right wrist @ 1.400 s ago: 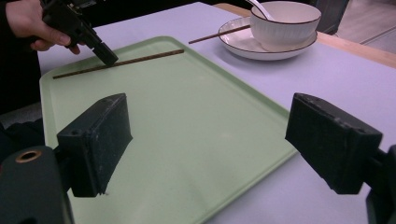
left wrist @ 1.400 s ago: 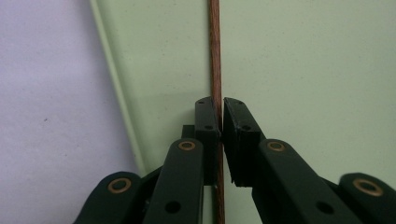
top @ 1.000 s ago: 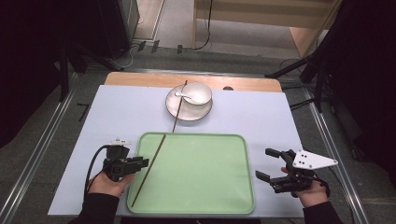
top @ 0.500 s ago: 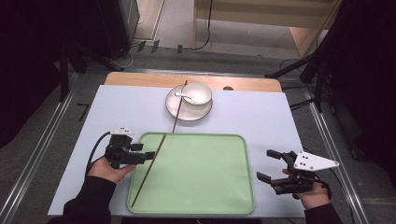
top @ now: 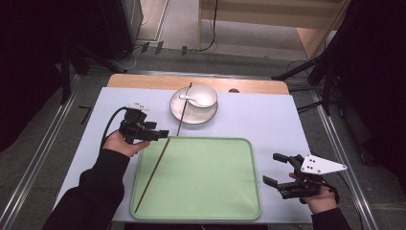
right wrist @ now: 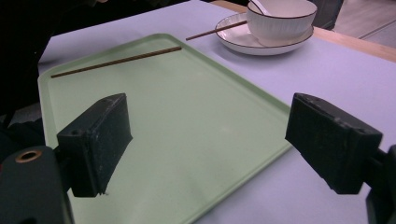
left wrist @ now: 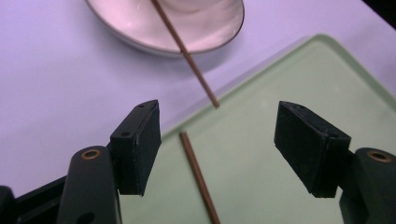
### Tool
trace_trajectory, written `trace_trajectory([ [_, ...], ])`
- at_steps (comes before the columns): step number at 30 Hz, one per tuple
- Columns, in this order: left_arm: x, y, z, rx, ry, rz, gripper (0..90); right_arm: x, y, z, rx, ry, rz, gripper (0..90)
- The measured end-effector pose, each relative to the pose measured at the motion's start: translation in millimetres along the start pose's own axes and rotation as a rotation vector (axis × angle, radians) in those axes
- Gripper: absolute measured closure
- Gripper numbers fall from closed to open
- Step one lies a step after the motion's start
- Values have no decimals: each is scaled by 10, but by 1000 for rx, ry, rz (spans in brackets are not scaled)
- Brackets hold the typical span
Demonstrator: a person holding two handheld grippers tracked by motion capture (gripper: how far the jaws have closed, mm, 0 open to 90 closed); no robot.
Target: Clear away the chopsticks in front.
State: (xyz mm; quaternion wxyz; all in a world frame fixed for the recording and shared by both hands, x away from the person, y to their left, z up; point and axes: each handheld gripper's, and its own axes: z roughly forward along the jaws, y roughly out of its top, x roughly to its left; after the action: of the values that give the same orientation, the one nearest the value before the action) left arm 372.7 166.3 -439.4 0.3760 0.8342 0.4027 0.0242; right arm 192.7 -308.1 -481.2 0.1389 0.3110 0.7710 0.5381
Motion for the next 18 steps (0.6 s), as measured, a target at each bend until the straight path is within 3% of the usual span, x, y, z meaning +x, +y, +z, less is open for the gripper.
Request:
trace_trajectory([
  [18, 218, 668, 621, 65, 52, 19, 311, 0, 8, -3, -3, 3, -2, 148],
])
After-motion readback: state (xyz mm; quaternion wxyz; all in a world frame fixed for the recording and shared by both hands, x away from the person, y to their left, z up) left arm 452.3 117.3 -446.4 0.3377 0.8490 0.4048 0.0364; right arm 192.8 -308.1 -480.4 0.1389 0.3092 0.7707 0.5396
